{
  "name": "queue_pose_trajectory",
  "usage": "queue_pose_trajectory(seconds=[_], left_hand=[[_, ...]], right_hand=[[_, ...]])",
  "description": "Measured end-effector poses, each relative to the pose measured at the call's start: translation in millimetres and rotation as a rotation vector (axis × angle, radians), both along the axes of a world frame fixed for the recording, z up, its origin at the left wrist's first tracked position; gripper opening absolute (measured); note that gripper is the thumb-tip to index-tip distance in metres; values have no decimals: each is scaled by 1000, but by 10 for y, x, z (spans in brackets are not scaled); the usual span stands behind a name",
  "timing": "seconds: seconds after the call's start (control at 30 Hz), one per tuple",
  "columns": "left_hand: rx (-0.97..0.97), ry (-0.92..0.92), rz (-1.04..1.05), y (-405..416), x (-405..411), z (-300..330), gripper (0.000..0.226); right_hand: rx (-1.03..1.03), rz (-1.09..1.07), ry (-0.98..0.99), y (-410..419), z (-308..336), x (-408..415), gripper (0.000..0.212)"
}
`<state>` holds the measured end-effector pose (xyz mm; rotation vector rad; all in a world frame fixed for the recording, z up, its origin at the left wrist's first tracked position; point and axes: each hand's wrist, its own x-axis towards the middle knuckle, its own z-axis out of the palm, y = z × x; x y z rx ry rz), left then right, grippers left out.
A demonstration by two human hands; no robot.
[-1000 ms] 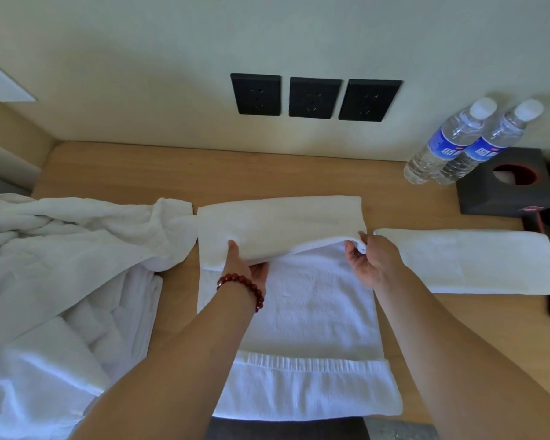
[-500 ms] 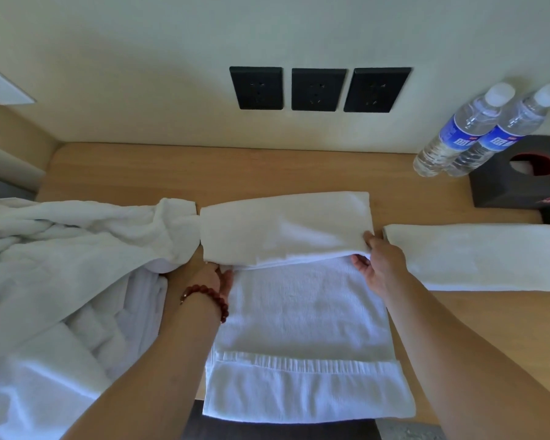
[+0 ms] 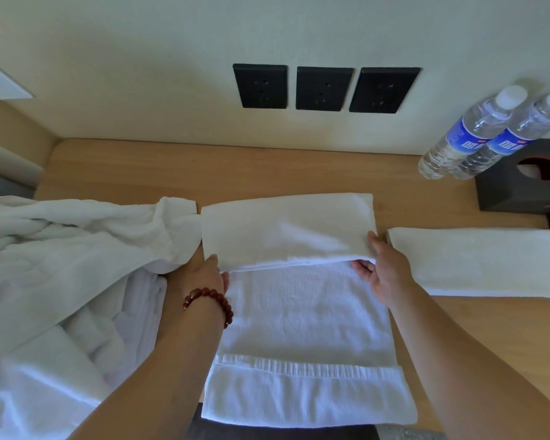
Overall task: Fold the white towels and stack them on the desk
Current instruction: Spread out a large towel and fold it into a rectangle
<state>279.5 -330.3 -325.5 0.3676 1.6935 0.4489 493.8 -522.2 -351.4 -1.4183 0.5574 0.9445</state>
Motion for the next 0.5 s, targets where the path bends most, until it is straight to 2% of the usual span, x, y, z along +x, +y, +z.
queue_pose_trajectory(seconds=[0.03,0.13,0.23,0.3,0.5], left_hand=[[-11,-21,19,-39,-1,8,11],[-78,-11,-24,-259,-49,-66,30],[-220,-146,58,-437,-49,-131,53],[-209,-214,108,-452,19,-150,60],[-140,-353,206,-261,282,-86,49]], right_hand=[[3,-2,0,-2,-14,1,24],[7,-19,2,-7,-39,-3,25],[9,-32,12,-5,-46,0,27],[11,-37,15,-6,-51,9,28],[27,-60,11,-17,-98,4,34]])
